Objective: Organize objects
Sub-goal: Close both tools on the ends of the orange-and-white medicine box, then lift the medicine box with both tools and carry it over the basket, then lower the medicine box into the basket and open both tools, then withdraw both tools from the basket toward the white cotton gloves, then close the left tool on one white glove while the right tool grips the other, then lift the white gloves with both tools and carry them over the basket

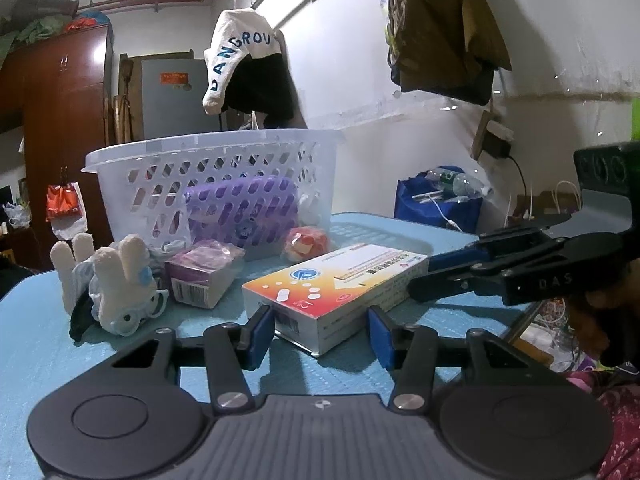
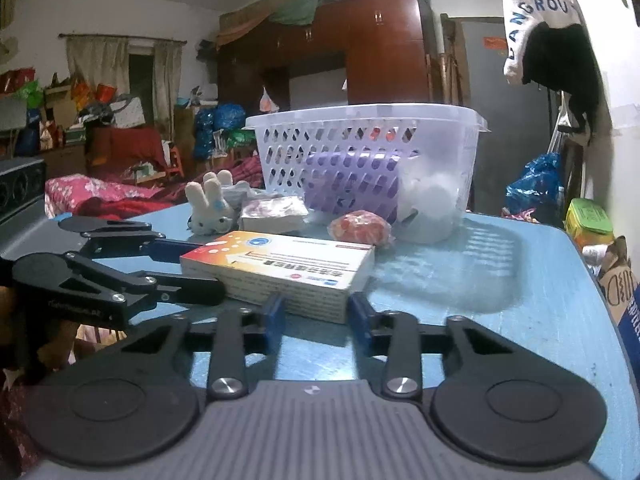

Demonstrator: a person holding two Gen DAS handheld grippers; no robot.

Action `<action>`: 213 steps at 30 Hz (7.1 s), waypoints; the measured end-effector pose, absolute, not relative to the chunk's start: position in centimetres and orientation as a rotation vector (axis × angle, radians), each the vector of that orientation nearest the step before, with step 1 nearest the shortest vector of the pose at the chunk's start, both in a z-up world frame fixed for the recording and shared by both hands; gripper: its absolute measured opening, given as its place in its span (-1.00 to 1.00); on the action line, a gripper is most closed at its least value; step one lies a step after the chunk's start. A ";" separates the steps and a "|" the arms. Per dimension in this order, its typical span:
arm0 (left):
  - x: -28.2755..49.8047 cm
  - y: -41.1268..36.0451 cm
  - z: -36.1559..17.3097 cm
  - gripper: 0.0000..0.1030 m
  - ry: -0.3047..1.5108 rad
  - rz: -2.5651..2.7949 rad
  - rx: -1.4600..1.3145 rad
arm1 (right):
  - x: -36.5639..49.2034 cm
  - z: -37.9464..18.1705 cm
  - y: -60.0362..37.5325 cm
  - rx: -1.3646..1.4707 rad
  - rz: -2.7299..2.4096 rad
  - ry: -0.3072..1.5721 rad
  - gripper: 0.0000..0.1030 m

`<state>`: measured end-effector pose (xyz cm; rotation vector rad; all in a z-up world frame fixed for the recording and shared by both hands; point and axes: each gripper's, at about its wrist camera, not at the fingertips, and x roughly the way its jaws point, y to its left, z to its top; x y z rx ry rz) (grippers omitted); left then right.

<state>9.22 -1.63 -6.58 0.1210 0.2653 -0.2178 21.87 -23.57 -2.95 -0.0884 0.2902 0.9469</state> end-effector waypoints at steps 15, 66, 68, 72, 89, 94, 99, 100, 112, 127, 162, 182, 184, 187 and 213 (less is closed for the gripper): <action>7.1 -0.9 -4.4 -0.02 0.152 -0.219 0.117 | 19.0 -1.1 -23.3 -0.108 0.909 0.168 -0.43; 29.4 6.7 6.6 0.01 0.495 -0.176 -0.006 | 33.2 9.1 -14.1 -0.174 0.728 0.437 -0.42; 29.8 6.7 6.4 0.02 0.522 -0.153 0.000 | 33.9 9.1 -13.8 -0.175 0.727 0.472 -0.41; 30.5 6.8 6.1 0.02 0.557 -0.131 0.007 | 34.3 8.8 -13.2 -0.184 0.719 0.515 -0.40; 26.1 8.7 9.6 1.00 0.327 0.017 -0.041 | 33.4 11.6 -15.1 -0.128 0.645 0.379 1.00; 23.7 8.5 11.3 1.00 0.305 0.013 -0.045 | 31.5 12.8 -16.2 -0.060 0.662 0.317 1.00; 19.6 7.1 13.8 1.00 0.281 0.070 0.059 | 28.7 14.0 -17.2 -0.067 0.634 0.276 1.00; 18.5 6.8 14.5 1.00 0.277 0.075 0.071 | 28.0 14.3 -17.4 -0.063 0.621 0.254 1.00; 10.8 3.7 16.9 1.00 0.237 0.108 0.194 | 24.0 15.4 -18.7 -0.075 0.608 0.156 1.00; 13.0 10.5 4.4 0.99 0.387 0.182 0.024 | 22.8 4.0 -13.7 -0.003 0.806 0.289 1.00; 17.9 14.0 0.0 -0.63 0.456 0.036 -0.075 | 19.0 1.5 -5.8 -0.184 0.825 0.353 -0.50; 11.3 8.5 0.0 -0.68 0.375 -0.057 -0.032 | 16.7 1.7 -13.1 -0.176 0.939 0.313 -0.82; 10.7 8.1 -0.1 -0.68 0.363 -0.064 -0.034 | 16.5 1.7 -13.8 -0.162 0.941 0.304 -0.83; 9.9 7.4 0.0 -0.68 0.341 -0.067 -0.024 | 15.7 2.0 -14.9 -0.146 0.947 0.279 -0.83; 8.3 4.3 7.9 -0.70 0.178 -0.090 0.047 | 15.7 8.0 -18.0 -0.112 0.976 0.118 -0.85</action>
